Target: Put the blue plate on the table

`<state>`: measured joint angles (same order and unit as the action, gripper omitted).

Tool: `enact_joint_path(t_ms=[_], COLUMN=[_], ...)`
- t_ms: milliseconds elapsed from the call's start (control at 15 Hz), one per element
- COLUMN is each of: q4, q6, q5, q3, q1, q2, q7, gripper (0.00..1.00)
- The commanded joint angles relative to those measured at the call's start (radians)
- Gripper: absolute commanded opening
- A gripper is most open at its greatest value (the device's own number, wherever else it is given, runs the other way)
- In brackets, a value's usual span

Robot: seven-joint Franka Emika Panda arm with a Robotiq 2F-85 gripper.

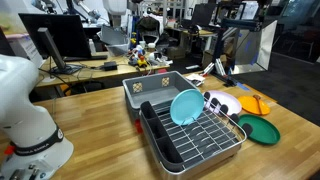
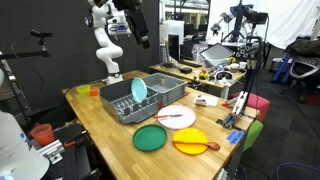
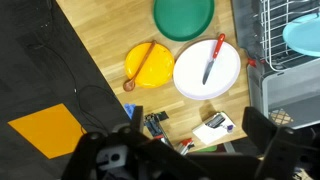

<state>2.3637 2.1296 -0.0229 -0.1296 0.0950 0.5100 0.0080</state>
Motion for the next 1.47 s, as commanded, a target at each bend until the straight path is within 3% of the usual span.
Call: enact_joint_path(t_ms=[0,533,1067,1133,1400], q4=[-0.002,0.021,0.112,0.078,0.080], q6=[-0.002,0.023,0.045,0.006,0.008], q5=[0.005,-0.016,-0.075,-0.049,-0.050], q3=[0.008,0.029,0.120,0.118,0.119], q1=[0.009,-0.005,-0.131,-0.121,-0.126], q2=[-0.001,0.010,0.035,0.014,0.014], q7=[-0.005,-0.031,-0.200,-0.138,-0.135], gripper=[1.00,1.00,1.00,1.00,1.00])
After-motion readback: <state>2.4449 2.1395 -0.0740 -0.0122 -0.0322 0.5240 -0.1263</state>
